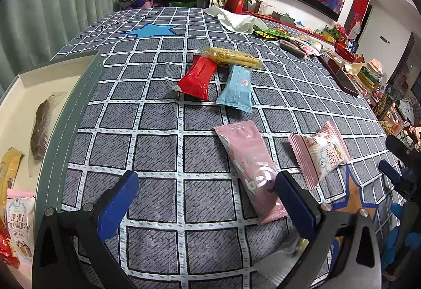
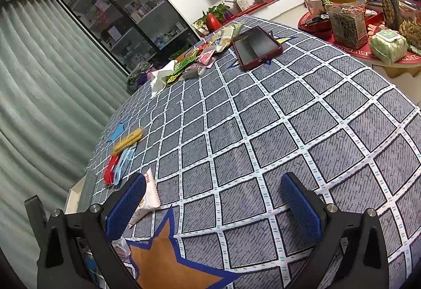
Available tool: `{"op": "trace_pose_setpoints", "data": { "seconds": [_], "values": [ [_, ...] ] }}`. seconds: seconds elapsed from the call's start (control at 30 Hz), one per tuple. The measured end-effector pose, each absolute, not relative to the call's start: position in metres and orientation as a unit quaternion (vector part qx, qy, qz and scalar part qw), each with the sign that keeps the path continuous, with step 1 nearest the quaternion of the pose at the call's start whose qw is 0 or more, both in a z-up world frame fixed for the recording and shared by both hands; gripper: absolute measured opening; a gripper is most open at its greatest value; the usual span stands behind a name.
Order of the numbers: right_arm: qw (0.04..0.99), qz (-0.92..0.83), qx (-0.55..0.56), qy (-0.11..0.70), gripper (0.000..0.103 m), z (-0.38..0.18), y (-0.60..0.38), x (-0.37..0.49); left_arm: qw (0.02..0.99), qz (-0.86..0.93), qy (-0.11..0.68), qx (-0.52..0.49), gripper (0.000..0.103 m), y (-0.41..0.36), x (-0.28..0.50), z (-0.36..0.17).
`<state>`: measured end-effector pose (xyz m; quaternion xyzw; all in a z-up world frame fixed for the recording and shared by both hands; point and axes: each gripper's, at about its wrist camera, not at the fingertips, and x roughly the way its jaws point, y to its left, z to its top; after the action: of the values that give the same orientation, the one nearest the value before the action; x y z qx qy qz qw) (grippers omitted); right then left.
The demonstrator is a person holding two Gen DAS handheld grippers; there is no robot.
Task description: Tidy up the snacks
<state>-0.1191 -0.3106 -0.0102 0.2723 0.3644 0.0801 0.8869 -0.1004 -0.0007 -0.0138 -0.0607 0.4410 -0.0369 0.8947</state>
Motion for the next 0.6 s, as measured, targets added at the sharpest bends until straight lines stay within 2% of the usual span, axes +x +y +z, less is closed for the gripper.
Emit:
{"op": "trace_pose_setpoints", "data": {
  "seconds": [0.2,0.33,0.47,0.6],
  "values": [
    [0.893,0.056,0.224,0.387,0.103,-0.007,-0.298,-0.114,0.895,-0.037,0.441,-0.061,0.103,-0.001,-0.1,-0.014],
    [0.886,0.016,0.107,0.451,0.103,-0.005,-0.261,-0.099,0.895,-0.037,0.441,-0.061,0.103,-0.001,-0.1,-0.014],
    [0.865,0.083,0.153,0.47,0.103,0.004,-0.237,-0.083,0.895,-0.037,0.441,-0.061,0.103,-0.001,-0.1,-0.014],
    [0.849,0.049,0.157,0.502,0.103,0.007,-0.215,-0.055,0.895,-0.037,0.441,-0.061,0.103,-0.001,-0.101,-0.013]
  ]
}}
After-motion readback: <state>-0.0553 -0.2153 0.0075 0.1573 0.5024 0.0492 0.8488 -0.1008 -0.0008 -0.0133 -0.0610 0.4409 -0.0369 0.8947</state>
